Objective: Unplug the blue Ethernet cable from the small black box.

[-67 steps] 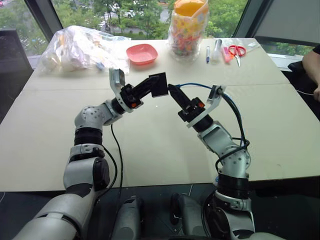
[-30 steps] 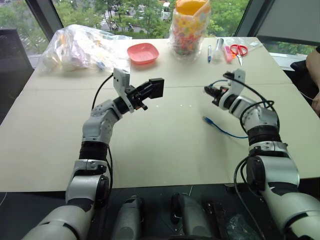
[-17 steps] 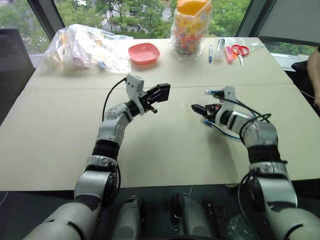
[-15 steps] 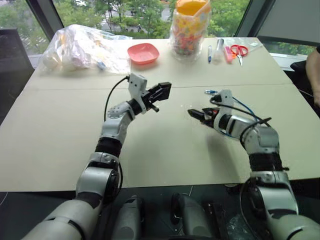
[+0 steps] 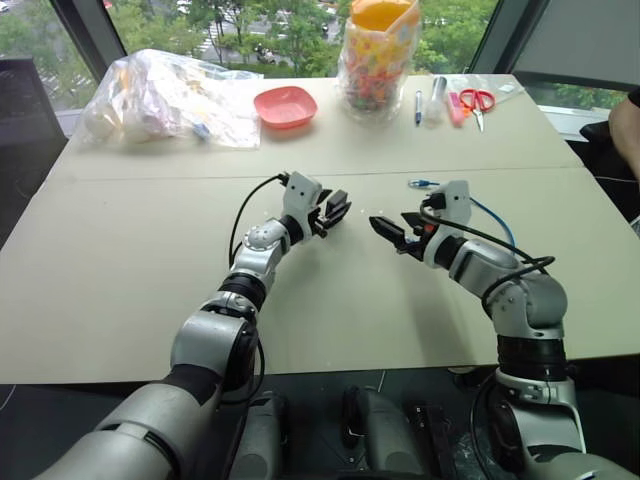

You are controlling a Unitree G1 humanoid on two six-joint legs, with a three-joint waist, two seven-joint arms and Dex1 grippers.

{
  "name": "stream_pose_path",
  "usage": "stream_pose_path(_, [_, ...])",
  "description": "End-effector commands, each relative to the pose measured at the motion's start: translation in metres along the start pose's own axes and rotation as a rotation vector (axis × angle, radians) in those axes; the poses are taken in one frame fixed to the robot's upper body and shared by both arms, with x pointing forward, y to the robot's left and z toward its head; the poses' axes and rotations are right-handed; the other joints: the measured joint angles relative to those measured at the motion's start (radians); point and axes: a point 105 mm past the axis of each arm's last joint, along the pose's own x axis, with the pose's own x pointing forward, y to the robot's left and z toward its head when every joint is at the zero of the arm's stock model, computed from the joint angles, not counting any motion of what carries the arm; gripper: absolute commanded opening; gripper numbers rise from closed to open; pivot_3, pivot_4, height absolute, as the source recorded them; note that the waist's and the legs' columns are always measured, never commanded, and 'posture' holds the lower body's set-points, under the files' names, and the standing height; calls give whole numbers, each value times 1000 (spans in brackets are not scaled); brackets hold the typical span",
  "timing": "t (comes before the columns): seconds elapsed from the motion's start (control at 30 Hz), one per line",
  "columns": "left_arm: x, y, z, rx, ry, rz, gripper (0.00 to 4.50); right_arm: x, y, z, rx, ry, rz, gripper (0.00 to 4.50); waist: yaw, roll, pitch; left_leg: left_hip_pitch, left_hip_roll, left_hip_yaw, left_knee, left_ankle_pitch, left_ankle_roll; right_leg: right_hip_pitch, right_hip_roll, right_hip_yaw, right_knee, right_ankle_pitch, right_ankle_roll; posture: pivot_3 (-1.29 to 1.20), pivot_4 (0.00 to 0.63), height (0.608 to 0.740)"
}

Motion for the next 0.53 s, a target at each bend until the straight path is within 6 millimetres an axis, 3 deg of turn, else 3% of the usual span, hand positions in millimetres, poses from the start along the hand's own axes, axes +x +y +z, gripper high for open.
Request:
stream_pose_path(0.03, [0, 6, 16, 33, -37, -15, 4473, -7, 2, 15, -31, -65, 7, 4500, 0, 0, 0, 0, 0, 0, 0, 0, 0, 0, 0, 0, 0, 0, 0, 0, 150, 740])
stream_pose_path(0.13, [-4, 9, 18, 24, -38, -32, 4473, -9, 2, 15, -45, -63, 11, 4500, -1, 0, 0, 0, 1, 0, 0, 0, 0, 0, 0, 0, 0, 0, 0, 0, 150, 740])
stream_pose_path(0.23, [-23, 20, 34, -9, -91, -93, 4473, -21, 11, 9, -131, -23, 76, 4500, -1, 0, 0, 0, 1, 0, 0, 0, 0, 0, 0, 0, 0, 0, 0, 0, 150, 740])
stream_pose_path(0.37, [-65, 24, 47, -65, -75, -139, 4473, -40, 27, 4, -174, -10, 190, 4500, -9, 0, 0, 0, 3, 1, -2, -1, 1, -1, 1, 1, 0, 0, -1, 0, 150, 740])
stream_pose_path(0.53, [-114, 25, 46, -118, 23, -79, 4473, -53, 30, -1, -218, -2, 223, 4500, -2, 0, 0, 2, 4, 0, 0, -1, 0, 1, 2, 1, 0, -1, 0, 0, 150, 740])
